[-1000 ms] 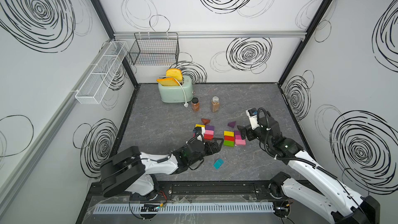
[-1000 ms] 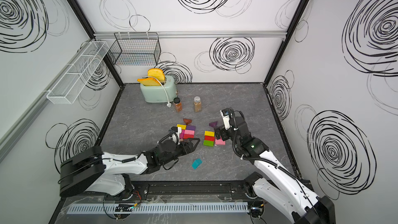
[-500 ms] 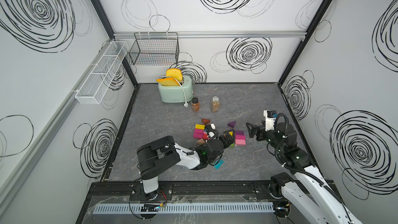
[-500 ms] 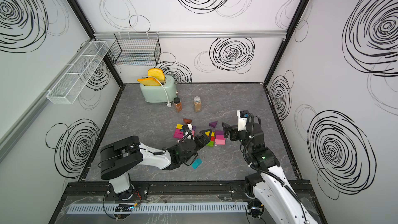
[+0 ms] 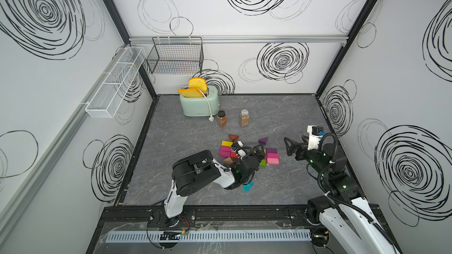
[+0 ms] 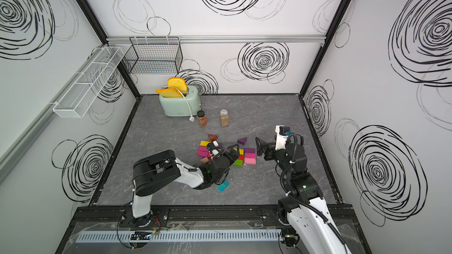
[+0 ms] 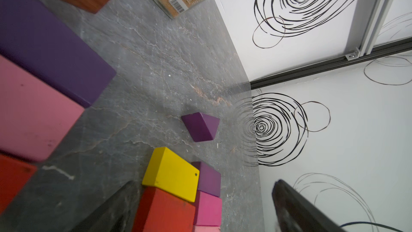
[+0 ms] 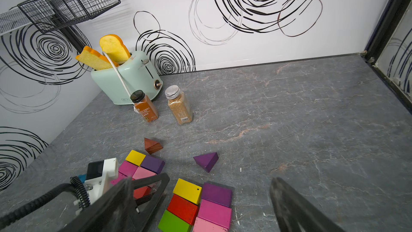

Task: Assemble a piece of candy with building blocks
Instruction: Assemble the building blocks at the center of the board.

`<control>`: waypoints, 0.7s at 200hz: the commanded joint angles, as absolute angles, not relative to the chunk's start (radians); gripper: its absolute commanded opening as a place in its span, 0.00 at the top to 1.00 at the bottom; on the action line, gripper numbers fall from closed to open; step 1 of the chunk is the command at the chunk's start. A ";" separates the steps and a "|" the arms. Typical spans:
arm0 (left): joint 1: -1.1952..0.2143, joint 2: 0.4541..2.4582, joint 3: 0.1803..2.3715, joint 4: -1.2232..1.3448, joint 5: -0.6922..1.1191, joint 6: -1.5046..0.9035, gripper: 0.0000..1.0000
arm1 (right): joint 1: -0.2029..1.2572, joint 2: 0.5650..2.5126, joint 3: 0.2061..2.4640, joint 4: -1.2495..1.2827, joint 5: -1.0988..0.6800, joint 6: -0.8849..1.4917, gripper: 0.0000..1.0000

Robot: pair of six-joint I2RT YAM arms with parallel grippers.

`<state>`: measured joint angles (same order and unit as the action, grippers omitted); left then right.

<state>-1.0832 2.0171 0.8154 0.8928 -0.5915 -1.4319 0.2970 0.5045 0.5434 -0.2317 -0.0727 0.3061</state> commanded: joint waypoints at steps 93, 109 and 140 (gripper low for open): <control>-1.074 2.161 0.929 0.884 -0.694 -1.544 0.02 | 0.373 0.481 0.581 -0.254 -0.003 0.259 0.01; -1.075 2.164 0.933 0.869 -0.701 -1.555 0.02 | 0.380 0.481 0.577 -0.251 -0.002 0.260 0.01; -1.077 2.169 0.940 0.842 -0.713 -1.574 0.02 | 0.398 0.486 0.577 -0.241 0.008 0.246 0.01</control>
<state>-1.0752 2.1227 0.9333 0.9123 -0.6750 -1.5318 0.3832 0.4911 0.5446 -0.2371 -0.0158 0.2680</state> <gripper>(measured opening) 0.978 0.989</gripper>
